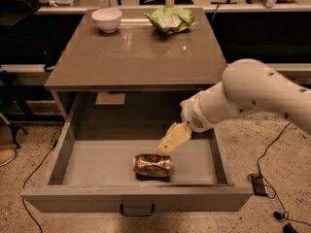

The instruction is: Pick orange can from top drawer and place on counter

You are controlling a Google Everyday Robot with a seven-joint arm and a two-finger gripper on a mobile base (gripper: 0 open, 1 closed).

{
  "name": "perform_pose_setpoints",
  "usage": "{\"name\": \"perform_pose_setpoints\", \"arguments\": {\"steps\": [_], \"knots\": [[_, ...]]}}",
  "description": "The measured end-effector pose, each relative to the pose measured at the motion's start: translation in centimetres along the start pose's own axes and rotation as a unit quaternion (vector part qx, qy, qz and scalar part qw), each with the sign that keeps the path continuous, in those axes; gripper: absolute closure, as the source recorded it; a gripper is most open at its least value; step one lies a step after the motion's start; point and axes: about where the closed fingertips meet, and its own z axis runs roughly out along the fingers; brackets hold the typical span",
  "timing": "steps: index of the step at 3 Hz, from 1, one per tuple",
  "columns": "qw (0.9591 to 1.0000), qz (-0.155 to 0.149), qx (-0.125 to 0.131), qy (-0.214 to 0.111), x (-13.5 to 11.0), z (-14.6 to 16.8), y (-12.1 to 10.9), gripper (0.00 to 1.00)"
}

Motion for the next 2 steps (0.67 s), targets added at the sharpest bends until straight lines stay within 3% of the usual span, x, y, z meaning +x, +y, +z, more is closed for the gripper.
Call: {"name": "perform_pose_setpoints", "arguments": {"steps": [1,2], "knots": [[1.0,0.008,-0.004,0.003,-0.2,4.3,0.7,0.0],[0.9996,-0.003,-0.012,0.025,0.7,9.2,1.7,0.0]]}}
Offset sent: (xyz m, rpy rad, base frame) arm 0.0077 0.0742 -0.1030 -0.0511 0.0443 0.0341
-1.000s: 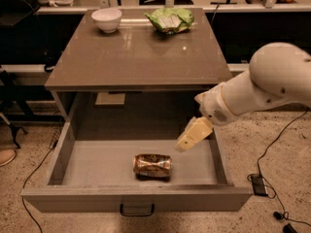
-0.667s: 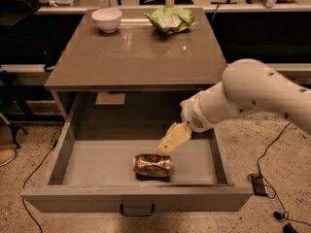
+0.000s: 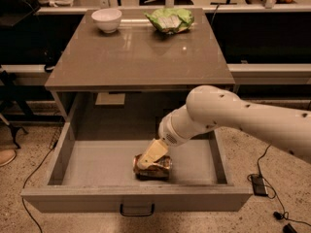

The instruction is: Pick orange can from top drawer and place on counter

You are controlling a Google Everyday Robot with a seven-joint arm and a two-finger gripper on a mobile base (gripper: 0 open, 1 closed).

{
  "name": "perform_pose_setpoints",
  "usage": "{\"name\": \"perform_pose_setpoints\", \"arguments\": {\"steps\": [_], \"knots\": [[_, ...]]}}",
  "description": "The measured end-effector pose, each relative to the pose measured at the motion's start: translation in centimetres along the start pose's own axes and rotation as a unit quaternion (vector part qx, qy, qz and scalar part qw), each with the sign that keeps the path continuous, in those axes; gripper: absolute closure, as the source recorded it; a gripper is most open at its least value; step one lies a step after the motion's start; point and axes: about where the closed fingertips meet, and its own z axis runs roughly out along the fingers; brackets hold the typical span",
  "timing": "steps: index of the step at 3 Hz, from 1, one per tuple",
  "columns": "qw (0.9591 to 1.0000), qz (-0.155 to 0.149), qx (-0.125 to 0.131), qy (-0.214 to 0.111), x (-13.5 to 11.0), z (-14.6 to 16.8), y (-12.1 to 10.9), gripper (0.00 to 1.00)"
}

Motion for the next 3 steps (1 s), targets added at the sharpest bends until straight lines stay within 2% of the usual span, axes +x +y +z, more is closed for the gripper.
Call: {"name": "perform_pose_setpoints", "arguments": {"steps": [1,3], "knots": [[0.9995,-0.013,-0.004,0.027,1.2,3.3,0.6,0.0],[0.9986,-0.009,-0.01,0.051,3.8,6.1,0.8,0.0]]}}
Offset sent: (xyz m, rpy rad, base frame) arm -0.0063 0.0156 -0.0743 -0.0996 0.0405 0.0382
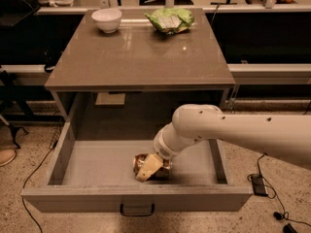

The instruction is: Pick orange can from top drawer and place on counter

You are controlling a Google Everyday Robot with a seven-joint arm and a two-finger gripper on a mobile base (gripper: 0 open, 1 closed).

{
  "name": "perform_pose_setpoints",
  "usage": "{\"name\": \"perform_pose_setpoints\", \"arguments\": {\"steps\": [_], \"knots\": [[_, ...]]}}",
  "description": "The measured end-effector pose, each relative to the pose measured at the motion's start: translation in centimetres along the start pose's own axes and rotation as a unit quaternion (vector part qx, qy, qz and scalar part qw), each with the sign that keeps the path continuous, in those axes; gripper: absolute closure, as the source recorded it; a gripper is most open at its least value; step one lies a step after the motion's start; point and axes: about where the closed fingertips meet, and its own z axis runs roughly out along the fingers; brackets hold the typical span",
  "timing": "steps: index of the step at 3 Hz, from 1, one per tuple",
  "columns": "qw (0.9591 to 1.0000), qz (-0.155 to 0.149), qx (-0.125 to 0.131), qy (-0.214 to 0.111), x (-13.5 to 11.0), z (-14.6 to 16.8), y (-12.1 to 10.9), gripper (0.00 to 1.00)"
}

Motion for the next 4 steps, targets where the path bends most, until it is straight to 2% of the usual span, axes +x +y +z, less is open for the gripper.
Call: {"name": "perform_pose_setpoints", "arguments": {"steps": [1,2,3,4], "knots": [[0.9999,0.004,-0.002,0.009,1.6,0.5,0.0,0.18],[0.9999,0.002,0.002,0.016,2.8,-0.1,-0.3,0.42],[0.9999,0.003,0.01,0.01,3.1,-0.9,-0.7,0.65],[0.9994,0.003,0.026,-0.021,2.4,-3.6,-1.8,0.88]]}}
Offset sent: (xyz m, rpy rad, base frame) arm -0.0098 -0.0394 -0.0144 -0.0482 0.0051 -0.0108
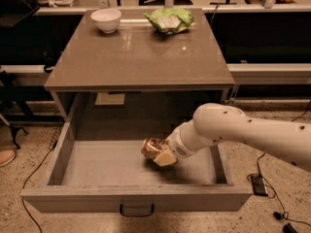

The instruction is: Pick orange can from top drawer and place on counter

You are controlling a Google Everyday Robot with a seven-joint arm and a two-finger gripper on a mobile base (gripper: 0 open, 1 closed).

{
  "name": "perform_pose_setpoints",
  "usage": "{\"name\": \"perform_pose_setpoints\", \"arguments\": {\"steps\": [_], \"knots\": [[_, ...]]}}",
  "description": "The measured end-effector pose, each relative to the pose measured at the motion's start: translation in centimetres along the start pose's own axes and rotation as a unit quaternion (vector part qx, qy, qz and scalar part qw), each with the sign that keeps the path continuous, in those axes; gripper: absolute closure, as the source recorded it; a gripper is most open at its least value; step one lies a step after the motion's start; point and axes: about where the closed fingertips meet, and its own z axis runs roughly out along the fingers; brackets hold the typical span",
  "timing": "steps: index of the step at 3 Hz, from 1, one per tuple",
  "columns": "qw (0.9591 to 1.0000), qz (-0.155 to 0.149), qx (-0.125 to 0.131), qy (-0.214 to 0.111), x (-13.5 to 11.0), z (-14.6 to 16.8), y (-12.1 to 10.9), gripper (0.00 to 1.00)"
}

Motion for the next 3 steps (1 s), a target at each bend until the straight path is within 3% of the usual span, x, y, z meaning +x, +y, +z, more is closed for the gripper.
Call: {"name": "perform_pose_setpoints", "arguments": {"steps": [1,2,3], "knots": [[0.9986,-0.016,0.035,-0.037,-1.5,-5.5,-3.2,1.0],[0.9937,-0.036,0.075,-0.075,-2.7,-12.3,-6.8,1.0],[0.9908,-0.051,0.09,-0.087,-3.8,-14.1,-8.0,1.0]]}}
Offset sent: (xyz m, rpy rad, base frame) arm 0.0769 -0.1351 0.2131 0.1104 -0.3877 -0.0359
